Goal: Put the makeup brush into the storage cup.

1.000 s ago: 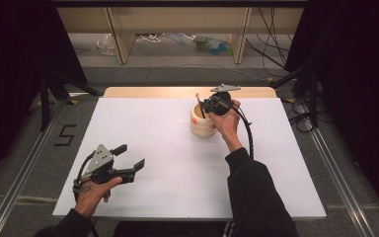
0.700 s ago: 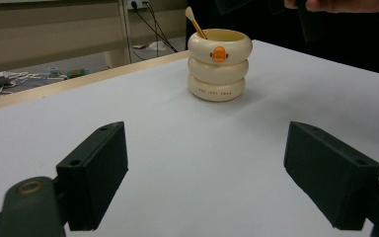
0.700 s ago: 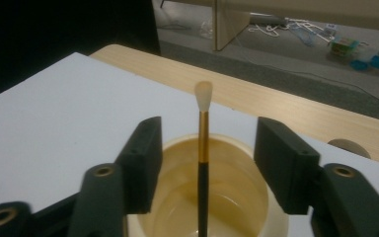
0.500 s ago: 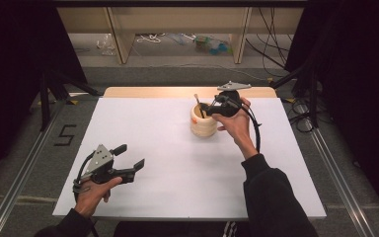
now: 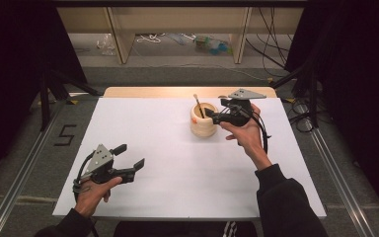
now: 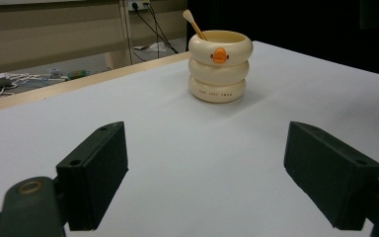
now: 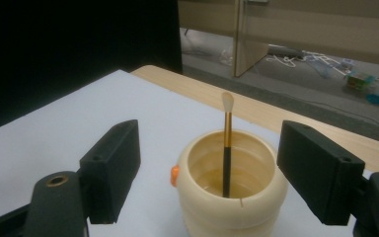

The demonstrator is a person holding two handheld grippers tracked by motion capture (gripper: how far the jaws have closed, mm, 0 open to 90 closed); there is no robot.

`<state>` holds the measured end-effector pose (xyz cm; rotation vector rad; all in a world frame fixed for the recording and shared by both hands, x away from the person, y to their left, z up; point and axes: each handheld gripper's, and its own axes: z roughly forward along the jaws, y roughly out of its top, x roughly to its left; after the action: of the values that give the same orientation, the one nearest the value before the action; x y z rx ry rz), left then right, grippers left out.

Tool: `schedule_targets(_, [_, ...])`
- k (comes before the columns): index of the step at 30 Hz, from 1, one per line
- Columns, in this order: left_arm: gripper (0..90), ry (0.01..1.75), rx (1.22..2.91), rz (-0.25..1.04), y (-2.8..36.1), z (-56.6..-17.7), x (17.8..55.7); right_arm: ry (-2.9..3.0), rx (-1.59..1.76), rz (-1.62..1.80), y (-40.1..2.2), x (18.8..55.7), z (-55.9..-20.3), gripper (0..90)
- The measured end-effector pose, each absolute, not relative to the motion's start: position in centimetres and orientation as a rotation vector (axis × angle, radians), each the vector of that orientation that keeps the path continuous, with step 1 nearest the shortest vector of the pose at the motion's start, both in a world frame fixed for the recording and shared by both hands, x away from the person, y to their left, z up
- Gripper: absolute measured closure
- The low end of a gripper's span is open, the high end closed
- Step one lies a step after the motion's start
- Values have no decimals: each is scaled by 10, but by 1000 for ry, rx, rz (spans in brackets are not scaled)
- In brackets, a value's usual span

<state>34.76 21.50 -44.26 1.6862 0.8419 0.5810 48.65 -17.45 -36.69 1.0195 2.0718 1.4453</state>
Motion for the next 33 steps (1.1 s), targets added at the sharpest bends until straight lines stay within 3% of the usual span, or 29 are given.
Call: schedule_targets(33, [167,835,1679,584,215,-441,346,2047,974,1507,-198,433,-369,218])
